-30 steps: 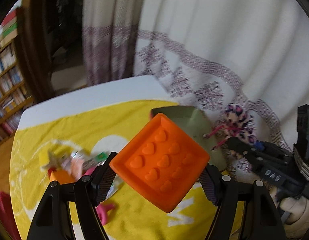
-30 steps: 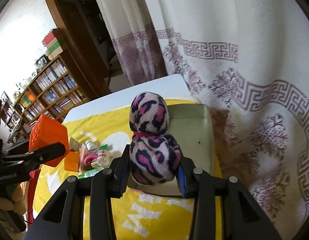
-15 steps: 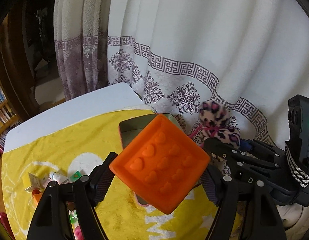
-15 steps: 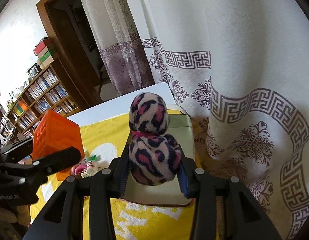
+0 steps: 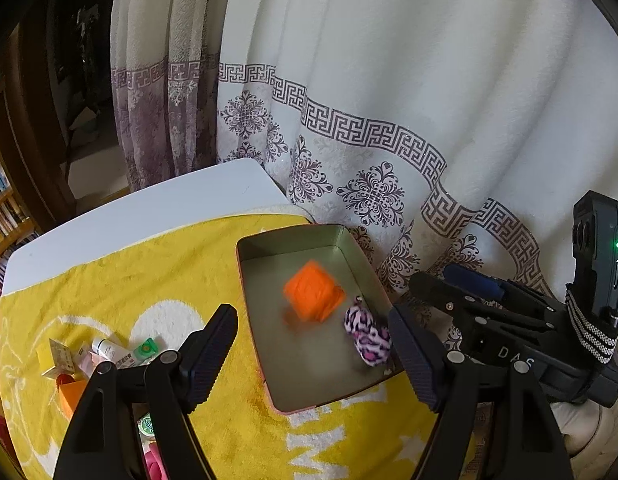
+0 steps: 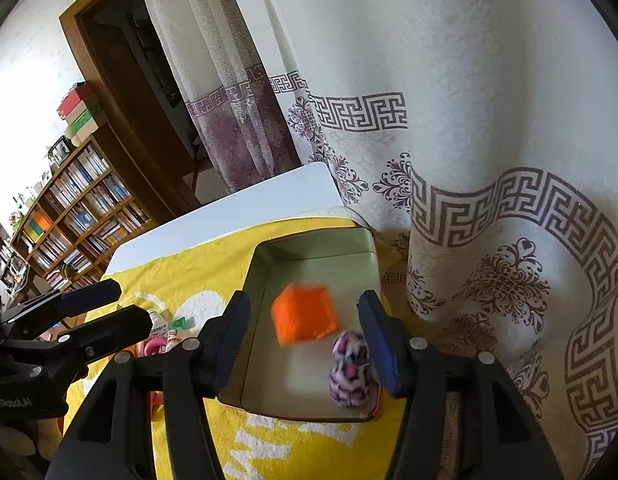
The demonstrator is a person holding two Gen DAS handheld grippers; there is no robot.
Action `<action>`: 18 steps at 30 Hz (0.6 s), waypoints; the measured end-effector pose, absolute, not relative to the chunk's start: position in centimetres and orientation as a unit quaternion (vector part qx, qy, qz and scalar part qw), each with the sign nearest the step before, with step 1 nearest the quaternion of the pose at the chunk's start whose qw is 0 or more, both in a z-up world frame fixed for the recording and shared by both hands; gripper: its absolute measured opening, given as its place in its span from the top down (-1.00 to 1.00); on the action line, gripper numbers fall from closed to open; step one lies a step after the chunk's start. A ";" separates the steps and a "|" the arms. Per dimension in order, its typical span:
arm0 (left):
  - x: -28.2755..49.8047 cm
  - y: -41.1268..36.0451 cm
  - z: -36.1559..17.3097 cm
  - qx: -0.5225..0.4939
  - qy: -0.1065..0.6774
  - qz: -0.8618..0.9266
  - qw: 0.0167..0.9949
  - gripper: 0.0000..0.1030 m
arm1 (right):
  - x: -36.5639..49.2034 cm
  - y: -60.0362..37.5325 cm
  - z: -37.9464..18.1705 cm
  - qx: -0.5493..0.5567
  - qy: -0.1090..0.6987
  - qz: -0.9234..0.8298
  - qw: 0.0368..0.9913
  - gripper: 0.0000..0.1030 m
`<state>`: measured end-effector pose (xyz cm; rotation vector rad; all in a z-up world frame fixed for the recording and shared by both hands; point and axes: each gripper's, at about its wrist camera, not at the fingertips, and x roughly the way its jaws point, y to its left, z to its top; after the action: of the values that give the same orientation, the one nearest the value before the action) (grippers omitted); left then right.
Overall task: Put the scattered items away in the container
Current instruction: 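Carry the orange block and leopard plush into the tin box and release both, then withdraw both tools from the tin box back toward the pile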
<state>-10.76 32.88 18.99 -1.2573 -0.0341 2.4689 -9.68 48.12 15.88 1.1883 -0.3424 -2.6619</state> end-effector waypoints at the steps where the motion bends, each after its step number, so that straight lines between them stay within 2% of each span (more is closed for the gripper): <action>1: -10.7 32.8 18.9 -0.447 -0.013 0.876 0.183 -0.54 | -9.7 48.1 15.9 0.403 -0.117 -0.902 0.103 -0.18; 13: -10.2 30.6 18.6 -0.458 -0.022 0.876 0.152 -0.54 | -9.4 47.4 15.4 0.415 -0.123 -0.895 0.106 -0.18; 18: -9.8 29.4 18.6 -0.459 -0.027 0.878 0.134 -0.54 | -9.2 46.7 15.2 0.420 -0.124 -0.892 0.110 -0.26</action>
<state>-9.76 29.35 18.56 -1.3313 -0.0769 2.5453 -9.18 46.75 15.24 1.2345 -0.3647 -2.6219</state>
